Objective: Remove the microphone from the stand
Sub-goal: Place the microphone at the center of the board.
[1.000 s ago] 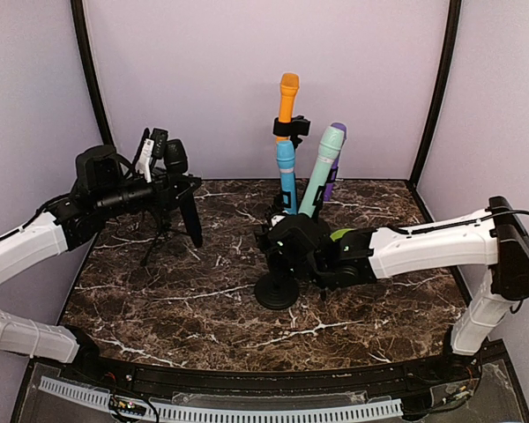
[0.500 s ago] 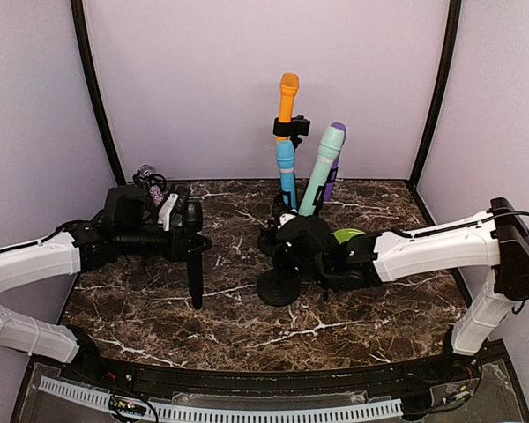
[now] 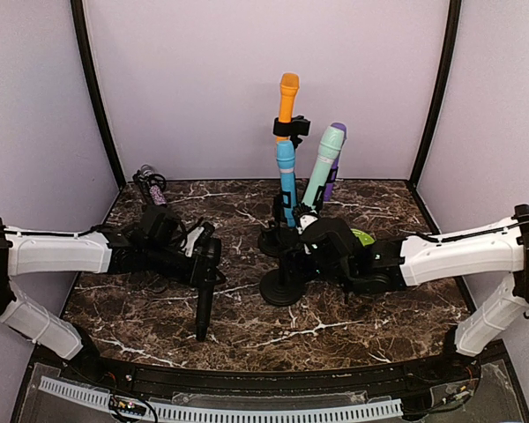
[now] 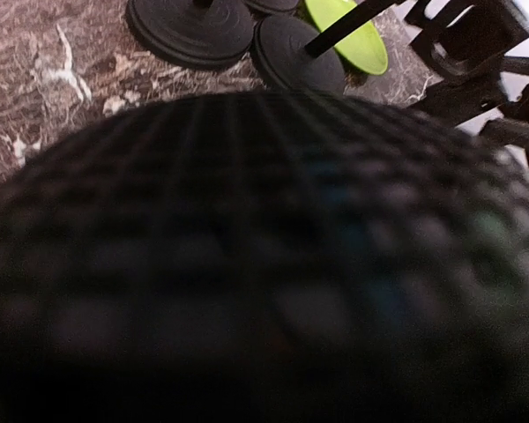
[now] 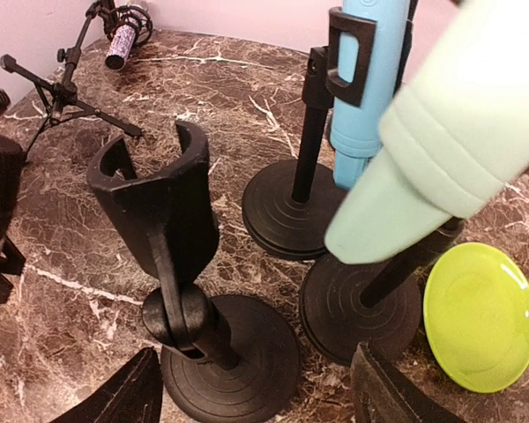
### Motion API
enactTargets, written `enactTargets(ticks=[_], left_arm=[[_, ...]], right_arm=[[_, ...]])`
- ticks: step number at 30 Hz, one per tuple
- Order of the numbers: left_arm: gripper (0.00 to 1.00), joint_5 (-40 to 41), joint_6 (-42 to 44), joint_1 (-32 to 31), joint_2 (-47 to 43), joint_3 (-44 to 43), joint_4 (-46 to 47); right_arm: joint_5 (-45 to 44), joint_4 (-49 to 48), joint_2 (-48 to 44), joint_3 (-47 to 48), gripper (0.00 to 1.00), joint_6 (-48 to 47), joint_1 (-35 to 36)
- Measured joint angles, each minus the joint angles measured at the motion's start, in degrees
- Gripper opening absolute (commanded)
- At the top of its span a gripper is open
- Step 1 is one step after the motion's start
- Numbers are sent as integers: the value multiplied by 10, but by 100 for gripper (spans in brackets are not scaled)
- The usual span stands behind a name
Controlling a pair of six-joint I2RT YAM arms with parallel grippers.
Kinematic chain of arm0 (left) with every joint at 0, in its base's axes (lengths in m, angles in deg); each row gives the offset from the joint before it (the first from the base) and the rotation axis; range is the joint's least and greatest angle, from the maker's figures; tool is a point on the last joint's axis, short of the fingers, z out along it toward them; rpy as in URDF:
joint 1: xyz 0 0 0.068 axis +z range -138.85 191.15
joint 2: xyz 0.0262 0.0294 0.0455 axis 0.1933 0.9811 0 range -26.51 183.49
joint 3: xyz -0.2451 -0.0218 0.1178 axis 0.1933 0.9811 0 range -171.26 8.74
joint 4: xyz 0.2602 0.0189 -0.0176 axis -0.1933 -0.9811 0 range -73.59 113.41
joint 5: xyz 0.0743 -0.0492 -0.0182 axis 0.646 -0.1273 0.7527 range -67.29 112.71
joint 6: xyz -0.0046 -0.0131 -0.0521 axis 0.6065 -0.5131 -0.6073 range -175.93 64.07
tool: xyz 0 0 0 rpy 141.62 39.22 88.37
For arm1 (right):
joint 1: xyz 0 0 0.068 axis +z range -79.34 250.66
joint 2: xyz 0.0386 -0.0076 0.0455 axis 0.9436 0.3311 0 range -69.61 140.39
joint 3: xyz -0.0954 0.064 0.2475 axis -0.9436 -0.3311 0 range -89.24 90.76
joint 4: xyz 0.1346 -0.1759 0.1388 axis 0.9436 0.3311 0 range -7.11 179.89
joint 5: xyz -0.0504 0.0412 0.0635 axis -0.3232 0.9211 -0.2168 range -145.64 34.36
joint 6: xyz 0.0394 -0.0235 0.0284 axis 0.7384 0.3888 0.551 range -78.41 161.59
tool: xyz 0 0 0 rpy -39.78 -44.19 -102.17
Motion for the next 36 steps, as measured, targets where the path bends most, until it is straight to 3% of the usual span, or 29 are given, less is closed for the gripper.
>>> enactTargets(ticks=[10, 22, 36], left_arm=[[26, -3, -5, -10, 79, -13, -20], [42, 15, -9, -11, 132, -19, -20], [57, 20, -4, -11, 151, -20, -16]], right_arm=[[4, -34, -51, -43, 85, -9, 0], [-70, -68, -140, -122, 89, 6, -1], [-109, -69, -145, -150, 89, 30, -1]])
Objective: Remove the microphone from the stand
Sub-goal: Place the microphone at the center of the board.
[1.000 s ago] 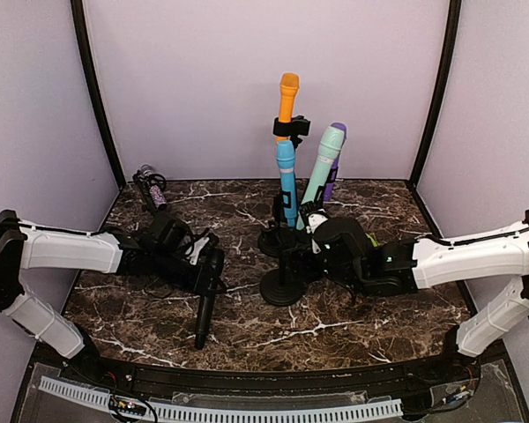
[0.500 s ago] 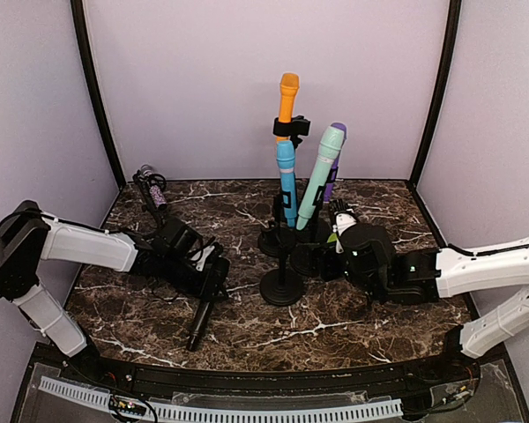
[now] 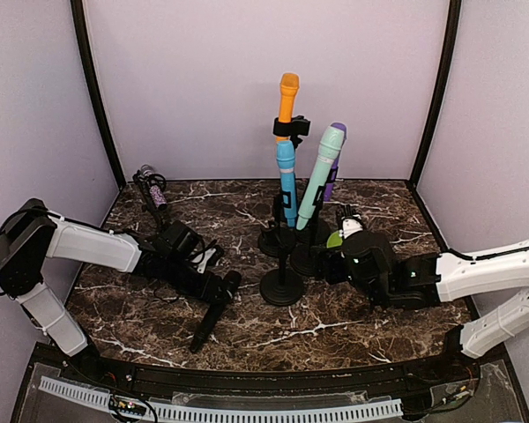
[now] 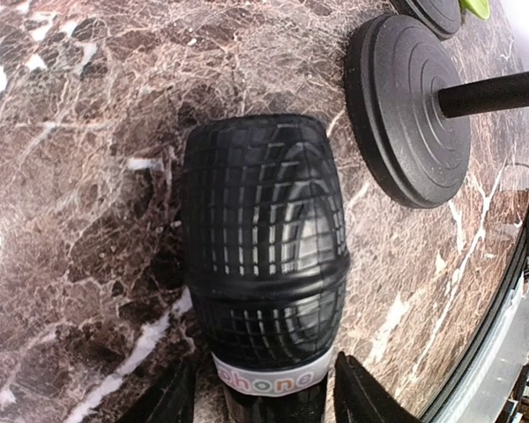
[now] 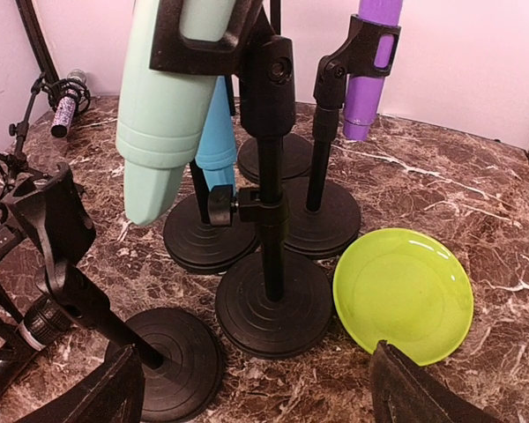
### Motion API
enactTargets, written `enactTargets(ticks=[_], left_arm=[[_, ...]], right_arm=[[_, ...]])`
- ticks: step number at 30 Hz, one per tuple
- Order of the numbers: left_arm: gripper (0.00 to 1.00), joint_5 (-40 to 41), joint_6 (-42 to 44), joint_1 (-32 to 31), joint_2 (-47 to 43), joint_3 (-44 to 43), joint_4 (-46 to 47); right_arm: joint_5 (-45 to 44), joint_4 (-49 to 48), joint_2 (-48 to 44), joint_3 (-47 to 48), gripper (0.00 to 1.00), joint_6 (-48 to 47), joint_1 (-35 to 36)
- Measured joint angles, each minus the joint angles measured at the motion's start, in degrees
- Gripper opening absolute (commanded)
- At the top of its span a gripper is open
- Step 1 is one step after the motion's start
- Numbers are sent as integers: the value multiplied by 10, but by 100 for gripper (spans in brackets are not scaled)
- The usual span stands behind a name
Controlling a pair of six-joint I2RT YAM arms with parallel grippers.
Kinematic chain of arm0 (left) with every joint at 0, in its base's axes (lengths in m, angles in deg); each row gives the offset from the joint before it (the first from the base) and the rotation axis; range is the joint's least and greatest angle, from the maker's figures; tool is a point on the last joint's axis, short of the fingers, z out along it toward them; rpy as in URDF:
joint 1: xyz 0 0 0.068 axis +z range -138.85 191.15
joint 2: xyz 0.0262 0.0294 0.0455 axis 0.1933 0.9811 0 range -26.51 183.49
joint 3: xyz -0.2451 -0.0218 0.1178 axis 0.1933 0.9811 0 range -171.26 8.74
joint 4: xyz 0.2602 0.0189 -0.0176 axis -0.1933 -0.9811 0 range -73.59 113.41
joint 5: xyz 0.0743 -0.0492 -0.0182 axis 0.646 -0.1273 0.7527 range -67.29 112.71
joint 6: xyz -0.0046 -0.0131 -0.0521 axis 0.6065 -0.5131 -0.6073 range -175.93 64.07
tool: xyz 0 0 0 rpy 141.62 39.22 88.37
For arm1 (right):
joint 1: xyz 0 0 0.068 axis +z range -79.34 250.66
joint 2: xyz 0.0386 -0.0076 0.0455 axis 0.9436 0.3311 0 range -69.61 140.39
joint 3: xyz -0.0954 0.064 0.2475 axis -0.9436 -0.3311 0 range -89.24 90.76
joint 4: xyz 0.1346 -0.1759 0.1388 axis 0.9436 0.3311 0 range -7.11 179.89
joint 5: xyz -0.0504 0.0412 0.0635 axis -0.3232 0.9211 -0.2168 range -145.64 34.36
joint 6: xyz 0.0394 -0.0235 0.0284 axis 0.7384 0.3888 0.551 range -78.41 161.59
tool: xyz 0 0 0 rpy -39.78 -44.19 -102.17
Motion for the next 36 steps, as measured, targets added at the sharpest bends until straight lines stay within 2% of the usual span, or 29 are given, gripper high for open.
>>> enactTargets(ticks=[7, 15, 27, 31, 36], left_arm=[[64, -4, -5, 0, 0, 0, 4], [78, 2, -7, 0, -6, -18, -5], [89, 103, 38, 1, -132, -102, -77], [89, 117, 51, 21, -161, -138, -107], [91, 115, 66, 96, -175, -166, -138]], right_arm=[[-4, 0, -8, -5, 89, 4, 0], [-11, 1, -21, -16, 89, 10, 0], [-19, 0, -72, -40, 95, 13, -1], [-25, 1, -78, -44, 95, 11, -3], [-28, 2, -78, -44, 95, 8, -3]])
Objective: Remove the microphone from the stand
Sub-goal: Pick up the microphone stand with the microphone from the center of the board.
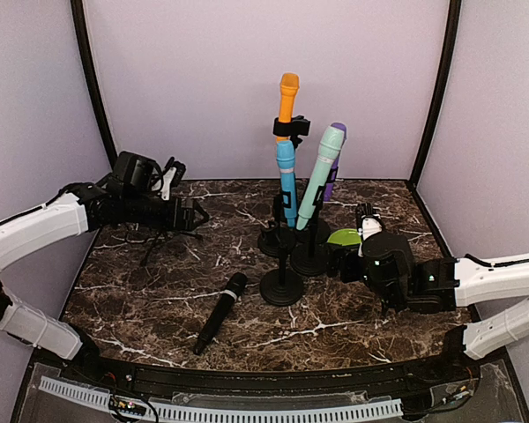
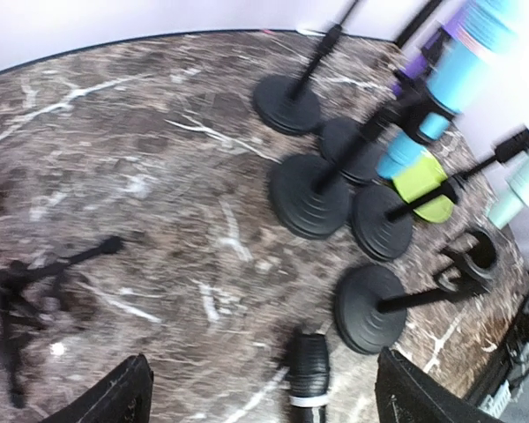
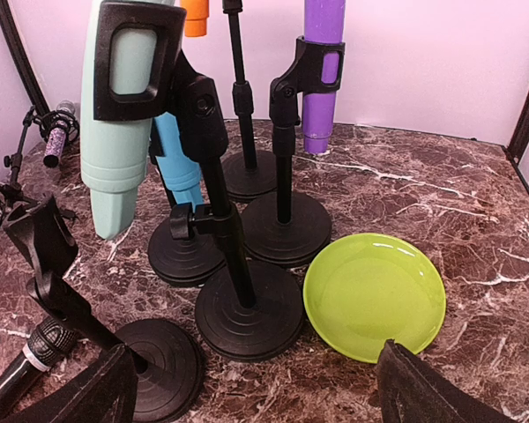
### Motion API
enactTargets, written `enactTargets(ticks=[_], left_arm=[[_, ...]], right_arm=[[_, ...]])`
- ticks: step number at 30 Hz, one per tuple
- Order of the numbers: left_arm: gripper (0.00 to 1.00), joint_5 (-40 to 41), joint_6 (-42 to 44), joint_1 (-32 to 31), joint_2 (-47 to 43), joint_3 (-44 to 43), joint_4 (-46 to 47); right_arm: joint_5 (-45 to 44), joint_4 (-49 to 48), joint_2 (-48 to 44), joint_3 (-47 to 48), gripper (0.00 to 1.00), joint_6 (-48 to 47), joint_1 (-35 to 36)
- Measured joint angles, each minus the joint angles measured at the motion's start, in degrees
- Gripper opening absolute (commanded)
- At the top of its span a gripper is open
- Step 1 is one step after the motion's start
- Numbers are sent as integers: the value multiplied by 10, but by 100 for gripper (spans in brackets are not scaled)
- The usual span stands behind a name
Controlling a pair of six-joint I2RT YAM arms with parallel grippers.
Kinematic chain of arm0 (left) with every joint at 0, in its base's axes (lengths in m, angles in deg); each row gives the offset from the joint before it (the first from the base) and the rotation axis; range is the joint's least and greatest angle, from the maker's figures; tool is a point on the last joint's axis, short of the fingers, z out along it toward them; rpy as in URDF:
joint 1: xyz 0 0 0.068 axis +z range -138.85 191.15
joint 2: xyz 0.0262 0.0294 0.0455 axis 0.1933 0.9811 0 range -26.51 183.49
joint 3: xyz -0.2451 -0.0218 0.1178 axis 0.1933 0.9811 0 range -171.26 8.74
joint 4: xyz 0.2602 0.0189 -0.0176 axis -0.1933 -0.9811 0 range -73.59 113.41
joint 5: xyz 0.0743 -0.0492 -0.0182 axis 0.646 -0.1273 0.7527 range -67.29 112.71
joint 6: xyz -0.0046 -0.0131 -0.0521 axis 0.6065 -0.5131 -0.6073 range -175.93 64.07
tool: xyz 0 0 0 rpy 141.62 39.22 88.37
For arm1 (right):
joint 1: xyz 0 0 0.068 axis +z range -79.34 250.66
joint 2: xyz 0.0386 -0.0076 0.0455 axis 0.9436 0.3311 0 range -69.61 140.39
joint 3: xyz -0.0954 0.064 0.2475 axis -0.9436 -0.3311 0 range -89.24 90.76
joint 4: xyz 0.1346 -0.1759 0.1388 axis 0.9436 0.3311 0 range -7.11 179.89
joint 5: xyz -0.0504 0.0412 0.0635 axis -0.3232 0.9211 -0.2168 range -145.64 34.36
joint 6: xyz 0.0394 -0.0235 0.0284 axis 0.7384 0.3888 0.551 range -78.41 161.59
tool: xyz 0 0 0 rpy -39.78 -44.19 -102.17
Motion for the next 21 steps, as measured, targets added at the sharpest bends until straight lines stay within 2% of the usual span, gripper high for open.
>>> enactTargets(ticks=[7, 13, 16, 21], left_arm=[[90, -21, 29, 139, 14, -48, -10], [85, -63, -12, 300, 68, -59, 75], [84, -66, -36, 343, 106, -60, 119], [82, -60, -57, 364, 185, -82, 170]], right_arm=[[1, 1, -3, -1, 95, 0, -2], [5, 2, -13, -8, 95, 0, -4], [6, 2, -32, -13, 95, -2, -4], [7, 2, -61, -18, 95, 0, -4]])
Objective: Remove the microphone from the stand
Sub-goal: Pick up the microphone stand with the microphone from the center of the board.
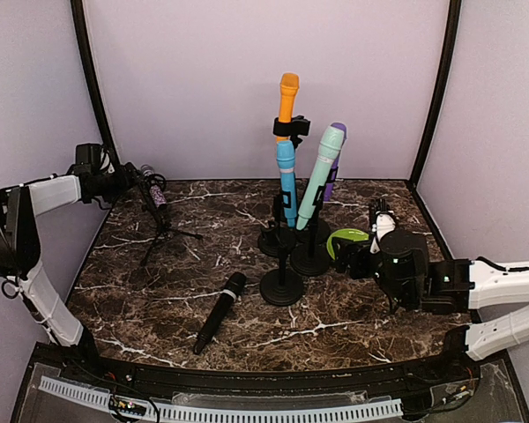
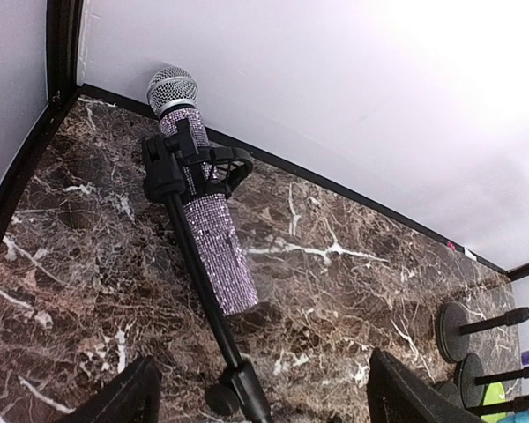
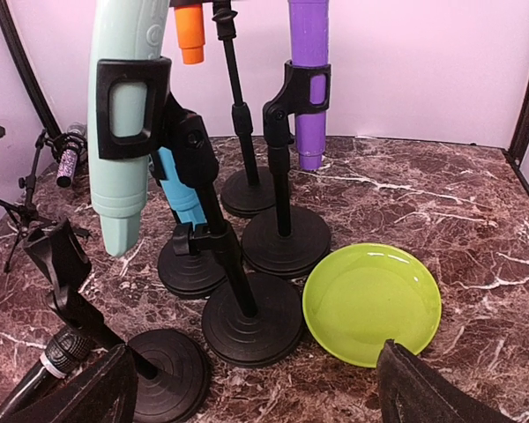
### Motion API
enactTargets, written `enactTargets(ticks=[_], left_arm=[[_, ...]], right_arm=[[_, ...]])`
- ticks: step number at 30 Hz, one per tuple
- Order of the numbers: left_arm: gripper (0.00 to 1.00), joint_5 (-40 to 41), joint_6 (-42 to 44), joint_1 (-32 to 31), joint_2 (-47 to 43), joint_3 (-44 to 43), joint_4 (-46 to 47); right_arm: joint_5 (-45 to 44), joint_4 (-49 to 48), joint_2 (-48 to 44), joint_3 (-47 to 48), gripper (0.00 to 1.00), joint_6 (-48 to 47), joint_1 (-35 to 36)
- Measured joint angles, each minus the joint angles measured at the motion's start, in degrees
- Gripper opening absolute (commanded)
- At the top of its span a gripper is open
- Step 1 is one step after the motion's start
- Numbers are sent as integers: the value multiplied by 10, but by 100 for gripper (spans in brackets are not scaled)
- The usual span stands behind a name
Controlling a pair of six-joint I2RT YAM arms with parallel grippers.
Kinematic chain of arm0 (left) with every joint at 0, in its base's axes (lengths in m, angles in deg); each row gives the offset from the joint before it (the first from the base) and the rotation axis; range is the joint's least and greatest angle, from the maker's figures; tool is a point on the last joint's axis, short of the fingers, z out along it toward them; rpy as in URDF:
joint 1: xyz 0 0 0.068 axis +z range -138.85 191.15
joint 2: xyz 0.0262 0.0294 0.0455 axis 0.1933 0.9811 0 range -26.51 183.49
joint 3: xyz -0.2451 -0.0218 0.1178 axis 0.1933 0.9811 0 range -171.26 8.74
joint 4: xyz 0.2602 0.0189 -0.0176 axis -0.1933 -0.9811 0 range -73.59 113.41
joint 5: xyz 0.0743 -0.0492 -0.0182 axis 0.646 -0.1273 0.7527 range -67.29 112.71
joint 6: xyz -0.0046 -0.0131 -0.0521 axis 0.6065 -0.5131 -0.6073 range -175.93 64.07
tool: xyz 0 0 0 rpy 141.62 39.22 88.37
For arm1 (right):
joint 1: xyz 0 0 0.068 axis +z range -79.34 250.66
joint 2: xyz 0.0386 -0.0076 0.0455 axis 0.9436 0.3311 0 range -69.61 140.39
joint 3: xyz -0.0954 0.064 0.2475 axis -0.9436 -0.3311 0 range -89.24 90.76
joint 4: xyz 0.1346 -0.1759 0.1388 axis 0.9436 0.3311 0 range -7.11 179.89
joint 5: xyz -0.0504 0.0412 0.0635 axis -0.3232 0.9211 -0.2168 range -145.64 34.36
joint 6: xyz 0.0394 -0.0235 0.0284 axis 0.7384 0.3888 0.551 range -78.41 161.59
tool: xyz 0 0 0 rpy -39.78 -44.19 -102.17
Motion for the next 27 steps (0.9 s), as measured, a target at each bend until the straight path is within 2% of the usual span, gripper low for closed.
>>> enactTargets(ticks=[3, 9, 11, 20, 22, 26, 27], left_arm=[[81, 1, -7, 5, 55, -29, 16], [65, 5, -10, 7, 145, -81, 23], [57, 7, -10, 7, 160, -88, 23], [37, 0, -24, 7, 193, -97, 31], [30, -2, -25, 7, 195, -97, 34], [7, -16, -29, 7, 201, -97, 47], [4, -20, -33, 7, 202, -97, 49]], right_arm=[[2, 0, -8, 0, 95, 6, 0], [8, 2, -14, -10, 93, 24, 0], [9, 2, -14, -10, 93, 29, 0], [11, 3, -16, -10, 92, 46, 0], [11, 3, -16, -10, 92, 50, 0], [11, 4, -14, -10, 92, 60, 0], [11, 4, -14, -10, 92, 61, 0]])
